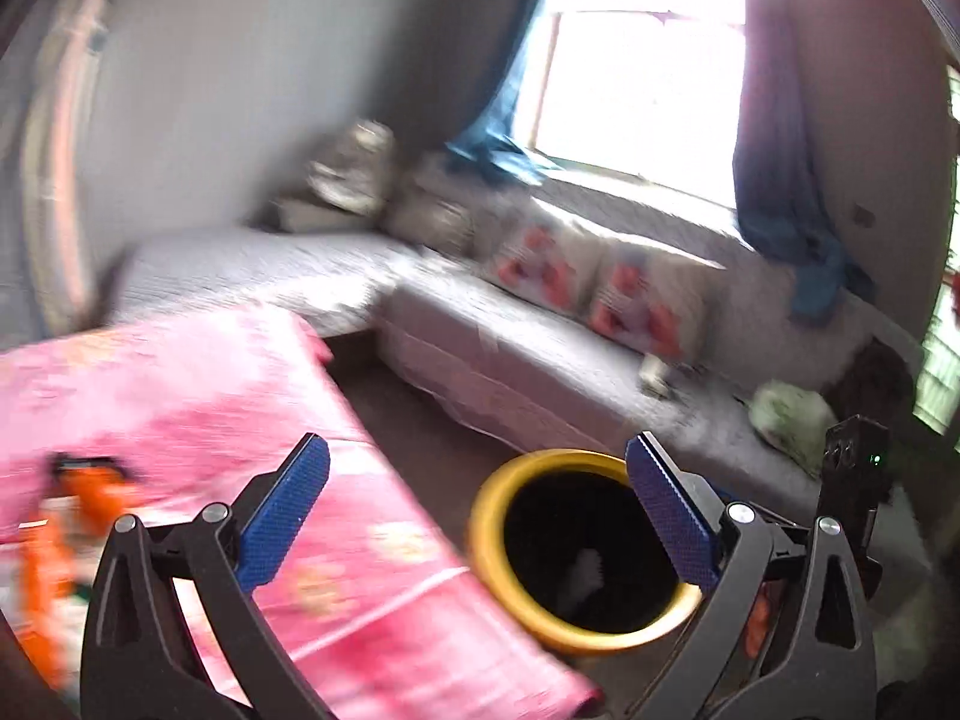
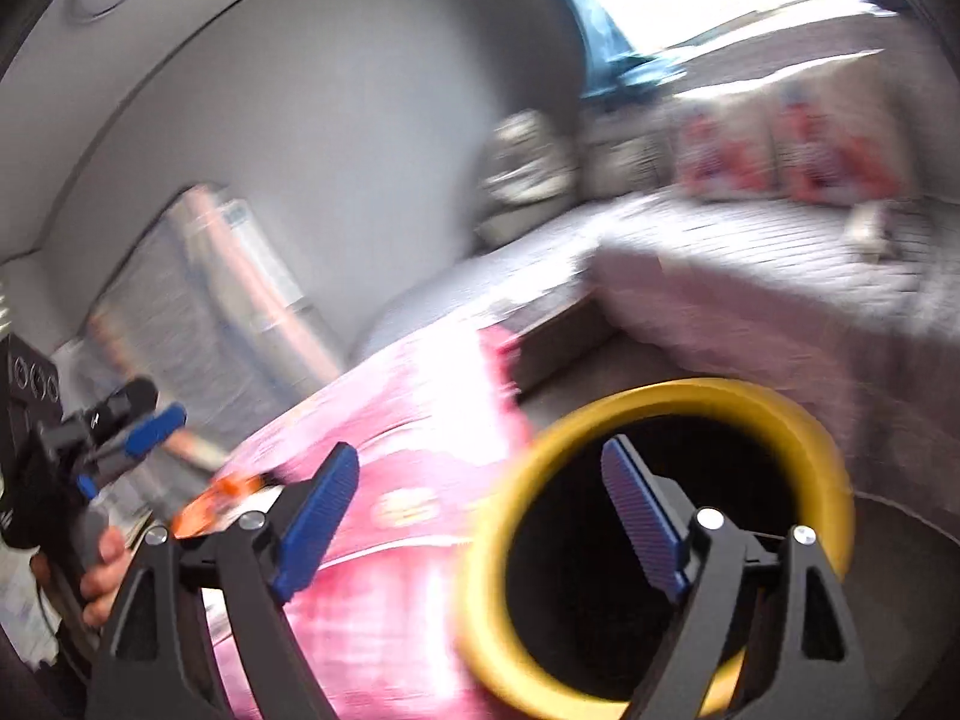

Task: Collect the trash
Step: 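Open both tools to drop the mesh and bag into the yellow bin, then grasp the orange peel with the right tool while the left tool grasps the orange snack wrapper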

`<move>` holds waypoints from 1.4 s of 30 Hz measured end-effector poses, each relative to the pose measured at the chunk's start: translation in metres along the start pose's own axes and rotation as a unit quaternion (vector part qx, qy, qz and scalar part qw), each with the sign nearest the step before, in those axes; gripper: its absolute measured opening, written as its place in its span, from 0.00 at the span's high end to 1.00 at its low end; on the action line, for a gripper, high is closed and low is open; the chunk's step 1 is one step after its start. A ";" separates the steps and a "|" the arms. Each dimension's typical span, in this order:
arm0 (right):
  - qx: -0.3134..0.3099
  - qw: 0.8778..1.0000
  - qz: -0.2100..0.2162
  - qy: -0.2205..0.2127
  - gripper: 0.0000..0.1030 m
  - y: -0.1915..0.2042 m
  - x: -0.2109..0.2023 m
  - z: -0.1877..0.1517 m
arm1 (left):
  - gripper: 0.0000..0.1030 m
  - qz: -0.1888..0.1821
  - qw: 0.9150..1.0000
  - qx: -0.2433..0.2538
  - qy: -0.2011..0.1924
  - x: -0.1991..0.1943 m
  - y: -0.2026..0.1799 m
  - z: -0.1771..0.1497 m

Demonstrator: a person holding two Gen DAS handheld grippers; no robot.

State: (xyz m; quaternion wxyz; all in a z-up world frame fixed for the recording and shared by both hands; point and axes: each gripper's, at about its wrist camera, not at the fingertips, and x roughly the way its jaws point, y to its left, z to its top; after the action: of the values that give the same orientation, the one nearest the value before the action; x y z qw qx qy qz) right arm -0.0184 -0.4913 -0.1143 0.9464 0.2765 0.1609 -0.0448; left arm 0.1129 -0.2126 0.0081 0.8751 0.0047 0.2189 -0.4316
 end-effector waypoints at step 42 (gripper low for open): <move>-0.230 0.922 0.115 0.291 0.63 0.288 0.316 -0.057 | 0.08 0.231 0.969 -0.028 0.080 -0.118 0.185 -0.069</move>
State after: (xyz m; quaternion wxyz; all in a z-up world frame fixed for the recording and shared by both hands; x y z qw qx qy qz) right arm 0.3145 -0.2167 -0.1171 0.8943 0.0683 0.4018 0.1846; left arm 0.1643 0.0063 -0.0419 0.9304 0.0650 0.2938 -0.2094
